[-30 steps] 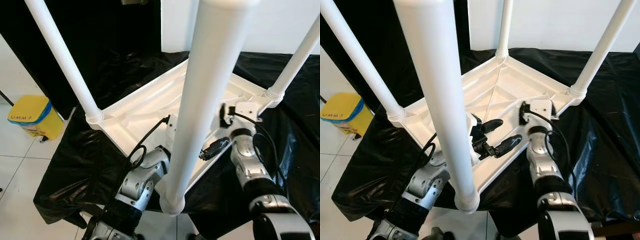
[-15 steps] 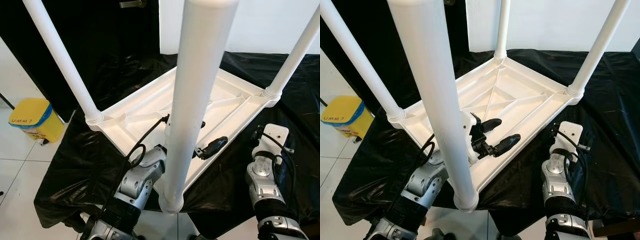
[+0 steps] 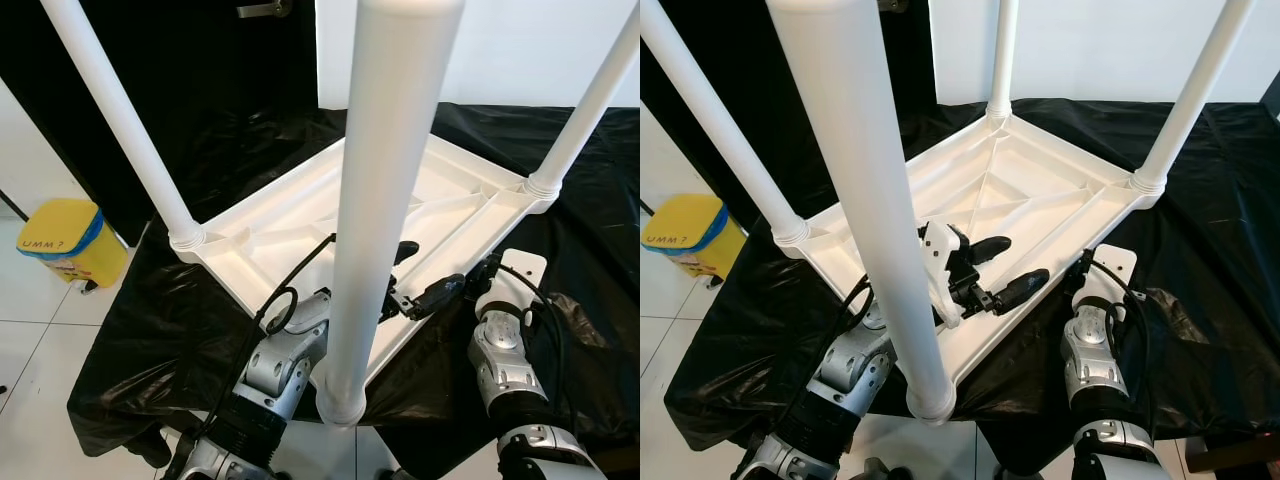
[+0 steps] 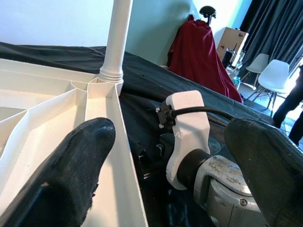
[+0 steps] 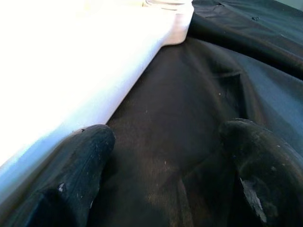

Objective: Building children table

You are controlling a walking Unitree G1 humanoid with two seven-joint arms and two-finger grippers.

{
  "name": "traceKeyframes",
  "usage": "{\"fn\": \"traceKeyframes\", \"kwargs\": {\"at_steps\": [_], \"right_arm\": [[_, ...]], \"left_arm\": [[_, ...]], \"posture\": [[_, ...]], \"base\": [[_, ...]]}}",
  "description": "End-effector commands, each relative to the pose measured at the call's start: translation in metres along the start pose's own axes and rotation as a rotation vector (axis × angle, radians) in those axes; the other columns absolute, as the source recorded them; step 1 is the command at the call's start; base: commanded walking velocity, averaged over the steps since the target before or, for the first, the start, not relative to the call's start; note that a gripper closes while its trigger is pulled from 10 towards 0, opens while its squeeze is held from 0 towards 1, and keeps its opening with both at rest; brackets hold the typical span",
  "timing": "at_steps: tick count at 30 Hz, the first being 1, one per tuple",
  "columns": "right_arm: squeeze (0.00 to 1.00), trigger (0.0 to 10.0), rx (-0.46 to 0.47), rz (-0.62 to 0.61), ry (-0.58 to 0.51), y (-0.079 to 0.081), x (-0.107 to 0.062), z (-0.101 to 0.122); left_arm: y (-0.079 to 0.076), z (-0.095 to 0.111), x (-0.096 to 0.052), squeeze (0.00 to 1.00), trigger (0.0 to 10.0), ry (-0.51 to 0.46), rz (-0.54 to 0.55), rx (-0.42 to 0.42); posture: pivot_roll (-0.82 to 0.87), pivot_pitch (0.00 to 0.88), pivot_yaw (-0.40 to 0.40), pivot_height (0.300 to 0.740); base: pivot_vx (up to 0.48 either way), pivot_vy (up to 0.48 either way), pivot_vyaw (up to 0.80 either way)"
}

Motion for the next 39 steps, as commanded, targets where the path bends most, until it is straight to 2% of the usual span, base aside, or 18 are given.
{"fn": "traceKeyframes", "kwargs": {"at_steps": [1,8,39], "right_arm": [[0.00,10.0,-0.004,0.033,0.018,0.006,-0.001,-0.002],[0.00,10.0,0.004,0.057,0.023,0.010,-0.002,-0.002],[0.00,10.0,0.012,0.062,0.037,0.003,-0.015,-0.008]], "left_arm": [[0.000,-0.002,-0.001,0.00,10.0,0.007,-0.009,0.012],[0.002,-0.002,-0.002,0.00,10.0,0.018,-0.025,0.020],[0.001,-0.004,-0.005,0.00,10.0,0.039,-0.042,0.010]], "posture": [[-0.18,0.099,0.037,0.740],[-0.20,0.107,0.053,0.740],[-0.23,0.142,0.082,0.740]], "base": [[0.000,0.000,0.00],[0.000,0.000,0.00],[0.000,0.000,0.00]]}}
Point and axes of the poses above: a point about 5 cm out from each wrist's last joint towards the gripper, its own x axis pointing out of the wrist towards the gripper, its own z axis along the axis of the wrist's last joint, y = z × x, the point moved 1 cm from there along x, pointing out of the wrist towards the gripper, and after that the axes turned 11 degrees about x, right-handed, at the moved point
